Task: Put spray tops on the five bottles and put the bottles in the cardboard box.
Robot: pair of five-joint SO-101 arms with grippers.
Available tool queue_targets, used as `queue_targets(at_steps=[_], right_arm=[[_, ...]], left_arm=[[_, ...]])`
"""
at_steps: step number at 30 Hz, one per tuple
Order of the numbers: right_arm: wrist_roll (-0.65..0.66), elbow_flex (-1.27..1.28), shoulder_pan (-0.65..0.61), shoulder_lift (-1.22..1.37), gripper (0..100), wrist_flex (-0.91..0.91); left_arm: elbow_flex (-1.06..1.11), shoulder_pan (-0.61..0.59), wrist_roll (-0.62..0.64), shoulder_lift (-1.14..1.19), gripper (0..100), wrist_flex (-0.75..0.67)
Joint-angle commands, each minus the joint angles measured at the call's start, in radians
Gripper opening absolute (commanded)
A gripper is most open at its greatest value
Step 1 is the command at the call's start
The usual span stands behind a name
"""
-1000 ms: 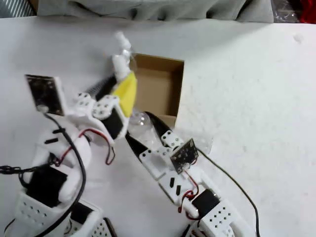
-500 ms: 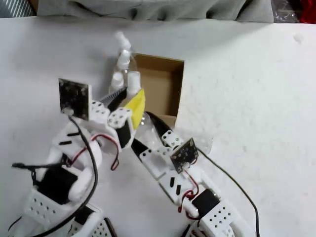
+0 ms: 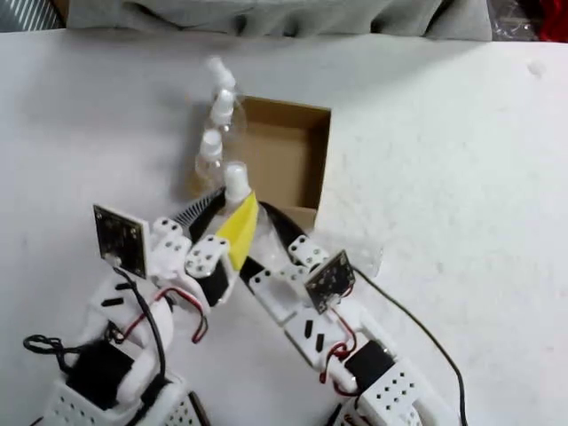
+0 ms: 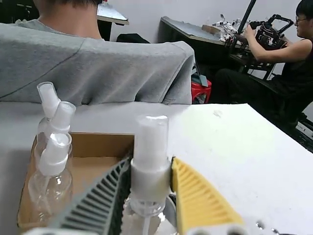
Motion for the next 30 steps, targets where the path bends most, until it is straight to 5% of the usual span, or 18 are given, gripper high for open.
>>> queue_targets(at_steps=[1, 10, 17, 25, 30], right_arm=[[0.005, 0.014, -0.001, -0.012, 1.5, -0.015], [0.006, 0.014, 0.002, -0.012, 1.5, -0.015], [0.005, 0.014, 0.002, -0.005, 1.5, -0.015], [-0.009, -0.031, 0.082, -0.012, 1.5, 0.038], [-0.097, -0.11, 0.148, -0.012, 1.5, 0.139]], left_arm=[[0.032, 0.008, -0.006, -0.018, 3, -0.061], [0.034, -0.019, 0.002, -0.021, 29, 0.014], [0.032, -0.133, 0.002, -0.062, 28, 0.037], [0.008, -0.11, 0.0, -0.292, 28, 0.239], [0.083, -0.104, 0.002, -0.269, 28, 0.153]])
